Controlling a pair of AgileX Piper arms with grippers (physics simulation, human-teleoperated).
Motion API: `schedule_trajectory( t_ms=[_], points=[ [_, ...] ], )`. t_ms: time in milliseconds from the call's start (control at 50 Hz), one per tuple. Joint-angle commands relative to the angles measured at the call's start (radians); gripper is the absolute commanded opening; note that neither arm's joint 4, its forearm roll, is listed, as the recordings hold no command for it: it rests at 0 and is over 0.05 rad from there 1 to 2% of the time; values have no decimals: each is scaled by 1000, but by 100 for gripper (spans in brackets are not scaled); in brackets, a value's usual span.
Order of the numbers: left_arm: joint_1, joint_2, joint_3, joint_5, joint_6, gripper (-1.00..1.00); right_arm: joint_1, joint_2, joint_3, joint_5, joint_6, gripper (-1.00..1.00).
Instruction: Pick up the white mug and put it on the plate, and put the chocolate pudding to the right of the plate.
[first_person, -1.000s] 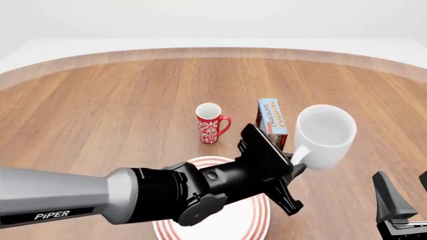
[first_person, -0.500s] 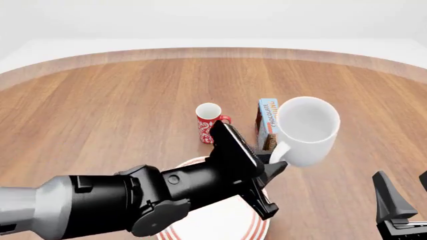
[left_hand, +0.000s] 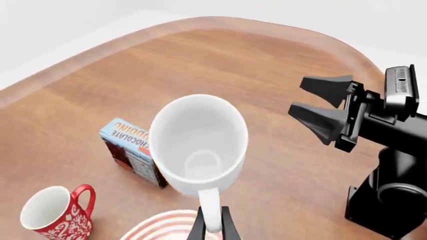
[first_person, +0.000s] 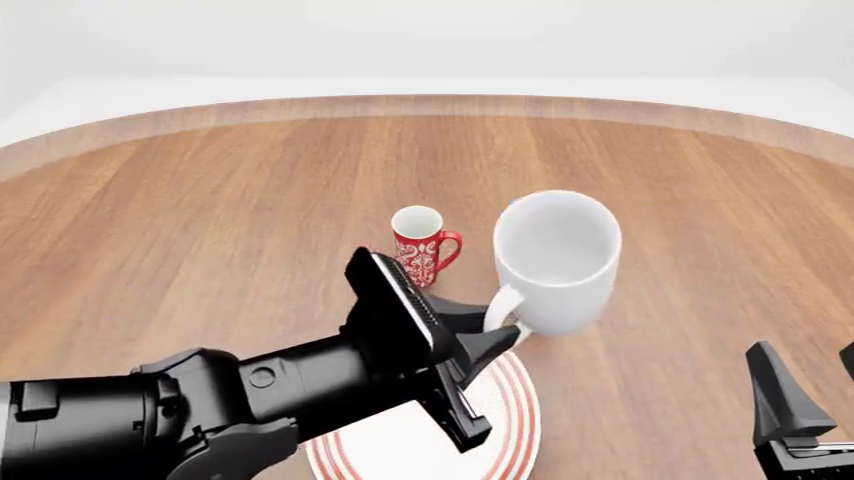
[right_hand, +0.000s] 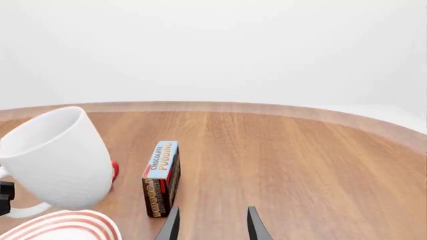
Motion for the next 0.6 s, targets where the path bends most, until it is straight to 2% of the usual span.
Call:
schedule_trajectory(
  t_ms=[20, 180, 600],
  points=[
    [34, -84, 77, -16, -9, -100, -2, 0, -4, -2, -1, 100],
    [86, -160, 137, -20, -21, -100, -1, 0, -5, -1, -2, 100],
    [124, -228, 249, -40, -31, -100, -1, 0, -5, 0, -2, 100]
  ],
)
